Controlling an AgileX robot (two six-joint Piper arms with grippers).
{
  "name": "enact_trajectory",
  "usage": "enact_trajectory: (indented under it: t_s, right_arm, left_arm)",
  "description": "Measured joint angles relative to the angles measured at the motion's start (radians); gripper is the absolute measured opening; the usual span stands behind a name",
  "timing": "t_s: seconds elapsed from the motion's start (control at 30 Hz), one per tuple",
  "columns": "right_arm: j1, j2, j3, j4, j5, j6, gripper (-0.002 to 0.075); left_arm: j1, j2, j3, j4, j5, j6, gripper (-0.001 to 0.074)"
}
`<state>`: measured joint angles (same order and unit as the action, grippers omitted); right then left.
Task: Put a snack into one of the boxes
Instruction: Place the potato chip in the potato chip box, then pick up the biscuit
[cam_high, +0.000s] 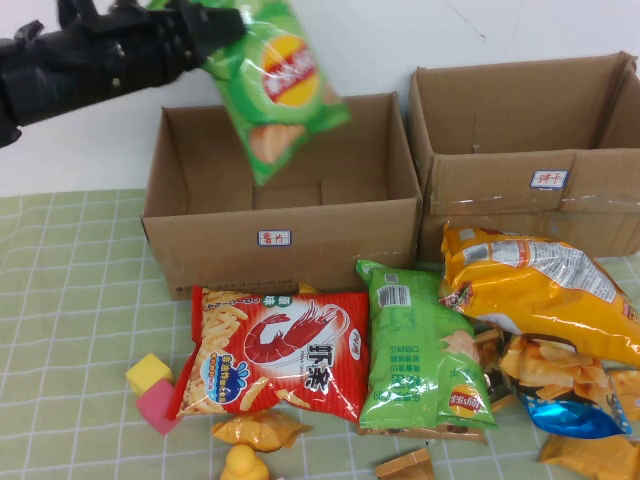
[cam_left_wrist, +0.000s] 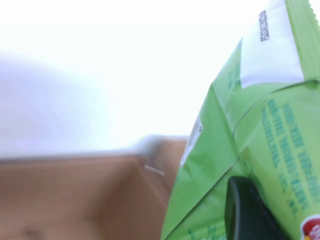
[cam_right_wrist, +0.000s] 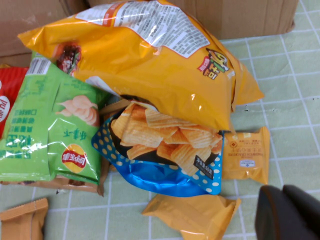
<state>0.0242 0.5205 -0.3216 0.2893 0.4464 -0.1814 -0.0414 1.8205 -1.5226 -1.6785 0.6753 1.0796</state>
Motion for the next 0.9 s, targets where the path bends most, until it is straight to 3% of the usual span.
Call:
enact_trajectory:
  t_s: [0.17, 0.23, 0.37, 0.43, 0.53, 0.63, 0.73, 0.9]
  right_arm:
    - [0.000, 0.000, 0.000, 0.000, 0.000, 0.000, -0.0002]
    - [0.000, 0.000, 0.000, 0.000, 0.000, 0.000, -0.0002]
    - [0.000, 0.000, 0.000, 0.000, 0.000, 0.000, -0.0002]
    - [0.000, 0.000, 0.000, 0.000, 0.000, 0.000, -0.0002]
    - [0.000, 0.000, 0.000, 0.000, 0.000, 0.000, -0.0002]
    - [0.000, 0.000, 0.000, 0.000, 0.000, 0.000, -0.0002]
    - [0.000, 0.000, 0.000, 0.000, 0.000, 0.000, -0.0002]
    - [0.000, 0.000, 0.000, 0.000, 0.000, 0.000, -0.0002]
  left_arm:
    - [0.000, 0.007, -0.002, -0.012, -0.246, 0.005, 0.0203]
    - [0.000, 0.020, -0.002, -0.016, -0.273, 0.021, 0.0262]
    - [-0.002, 0.039, -0.002, -0.021, -0.263, 0.069, 0.0559]
    - [0.000, 0.041, -0.002, -0.023, -0.255, 0.097, 0.0631]
    - [0.000, 0.041, -0.002, -0.015, -0.262, 0.142, 0.0669]
    - [0.000, 0.020, -0.002, 0.061, -0.279, 0.166, 0.0622]
    - [0.000, -0.022, -0.002, 0.212, -0.295, 0.166, 0.0491]
    - [0.000, -0.119, -0.002, 0.630, -0.245, -0.007, 0.0150]
